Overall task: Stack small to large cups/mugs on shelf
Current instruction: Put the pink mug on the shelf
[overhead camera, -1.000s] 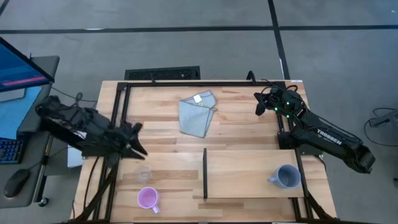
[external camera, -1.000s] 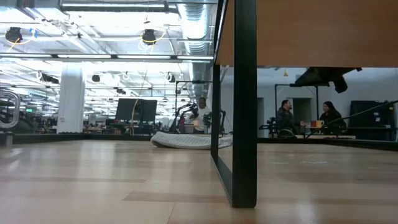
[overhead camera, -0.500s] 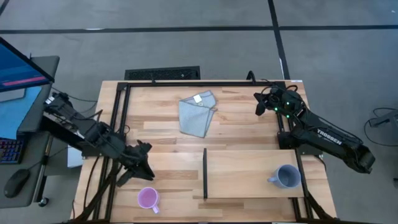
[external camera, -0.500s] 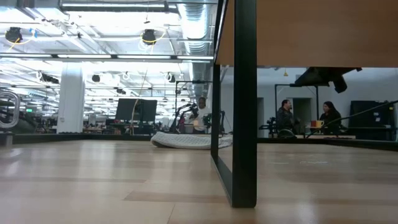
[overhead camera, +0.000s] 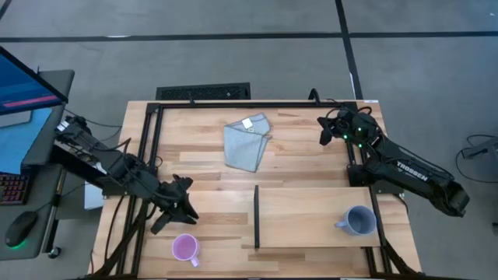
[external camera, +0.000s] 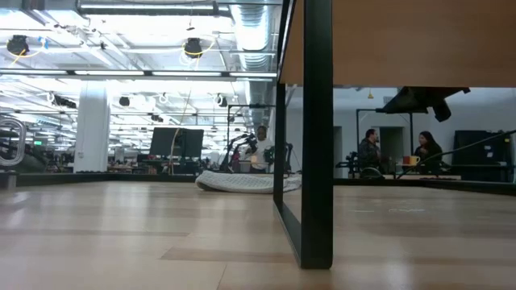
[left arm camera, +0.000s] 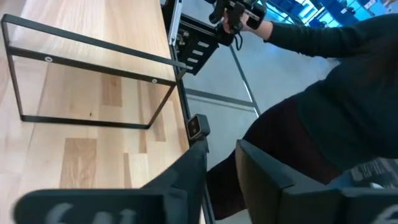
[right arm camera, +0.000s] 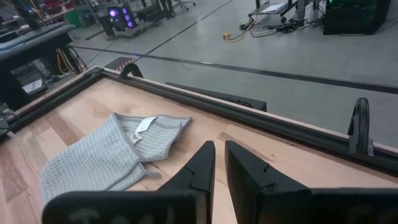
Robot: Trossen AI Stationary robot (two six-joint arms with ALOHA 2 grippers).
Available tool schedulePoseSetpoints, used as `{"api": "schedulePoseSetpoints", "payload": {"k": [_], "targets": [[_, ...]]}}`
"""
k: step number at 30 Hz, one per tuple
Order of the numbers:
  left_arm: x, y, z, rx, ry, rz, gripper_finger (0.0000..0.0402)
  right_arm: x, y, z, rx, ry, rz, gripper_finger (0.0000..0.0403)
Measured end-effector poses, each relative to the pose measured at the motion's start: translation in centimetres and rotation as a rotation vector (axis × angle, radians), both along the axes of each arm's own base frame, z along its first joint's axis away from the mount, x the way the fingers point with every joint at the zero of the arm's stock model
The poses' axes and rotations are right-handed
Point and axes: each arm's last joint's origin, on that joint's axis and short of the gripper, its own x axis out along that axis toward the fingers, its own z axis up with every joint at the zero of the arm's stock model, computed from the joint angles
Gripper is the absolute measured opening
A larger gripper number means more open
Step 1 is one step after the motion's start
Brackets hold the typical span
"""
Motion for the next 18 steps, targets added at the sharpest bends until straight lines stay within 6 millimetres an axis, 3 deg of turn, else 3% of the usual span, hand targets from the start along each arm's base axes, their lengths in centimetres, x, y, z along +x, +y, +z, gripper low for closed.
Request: {"api": "schedulePoseSetpoints", "payload": {"k": [9, 18], "targets": [[-0.1, 0.0, -0.1, -0.046, 0.042, 0.008, 0.0200, 0.0, 0.0, 0.0, -0.001, 0.000, 0.000, 0.0059], [-0.1, -0.1, -1.2, -0.080, 0.189, 0.019, 0.0228, 0.0, 0.0, 0.0, -0.001, 0.000, -0.001, 0.0059]]}}
